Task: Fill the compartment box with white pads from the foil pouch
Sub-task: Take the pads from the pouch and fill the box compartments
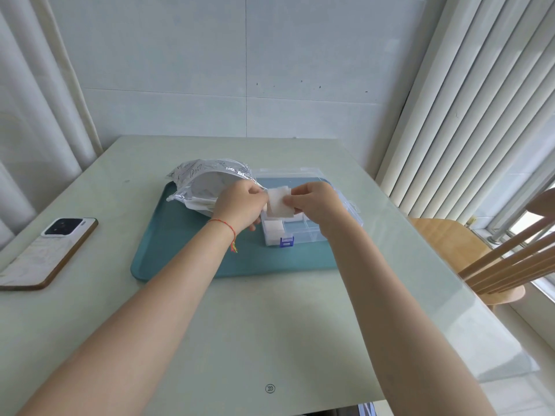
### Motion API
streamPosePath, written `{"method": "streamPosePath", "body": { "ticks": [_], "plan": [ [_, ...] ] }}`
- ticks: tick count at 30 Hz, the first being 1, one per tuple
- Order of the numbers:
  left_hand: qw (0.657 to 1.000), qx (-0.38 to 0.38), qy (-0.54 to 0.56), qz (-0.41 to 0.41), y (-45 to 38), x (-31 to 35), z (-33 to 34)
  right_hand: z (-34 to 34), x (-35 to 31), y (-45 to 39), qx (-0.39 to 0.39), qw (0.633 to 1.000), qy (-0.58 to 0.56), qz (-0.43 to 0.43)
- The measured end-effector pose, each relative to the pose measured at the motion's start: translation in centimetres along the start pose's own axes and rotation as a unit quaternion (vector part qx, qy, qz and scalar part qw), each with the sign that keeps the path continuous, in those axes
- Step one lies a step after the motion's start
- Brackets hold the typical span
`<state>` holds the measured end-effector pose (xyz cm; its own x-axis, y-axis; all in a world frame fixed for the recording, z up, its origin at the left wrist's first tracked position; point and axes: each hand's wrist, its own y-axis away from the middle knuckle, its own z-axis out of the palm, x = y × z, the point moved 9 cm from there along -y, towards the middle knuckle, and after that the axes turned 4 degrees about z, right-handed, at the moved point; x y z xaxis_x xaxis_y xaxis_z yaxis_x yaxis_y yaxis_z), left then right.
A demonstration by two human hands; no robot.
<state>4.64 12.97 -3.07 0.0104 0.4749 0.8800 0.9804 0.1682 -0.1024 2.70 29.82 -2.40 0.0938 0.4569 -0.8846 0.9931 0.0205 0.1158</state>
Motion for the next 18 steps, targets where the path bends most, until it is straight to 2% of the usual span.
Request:
{"method": "streamPosePath", "body": {
  "ticks": [3,6,12,15,18],
  "plan": [
    [0.993,-0.027,-0.111,-0.002,0.3,-0.6,0.2,0.3,0.3,-0.4,-0.025,0.997,0.076,0.019],
    [0.991,-0.077,-0.105,-0.015,0.2,-1.7,1.6,1.1,0.5,-1.0,-0.046,0.986,0.158,0.018],
    [0.989,-0.098,-0.106,0.015,0.3,-1.8,2.4,2.5,1.0,-1.6,-0.065,0.972,0.227,0.015],
    [0.983,-0.103,-0.148,0.034,0.1,-1.3,2.6,2.6,1.2,-1.9,-0.074,0.97,0.233,0.011],
    [0.96,-0.135,-0.239,0.054,-0.1,-0.9,3.2,3.4,1.2,-2.2,-0.084,0.957,0.276,-0.015]
  ]
}}
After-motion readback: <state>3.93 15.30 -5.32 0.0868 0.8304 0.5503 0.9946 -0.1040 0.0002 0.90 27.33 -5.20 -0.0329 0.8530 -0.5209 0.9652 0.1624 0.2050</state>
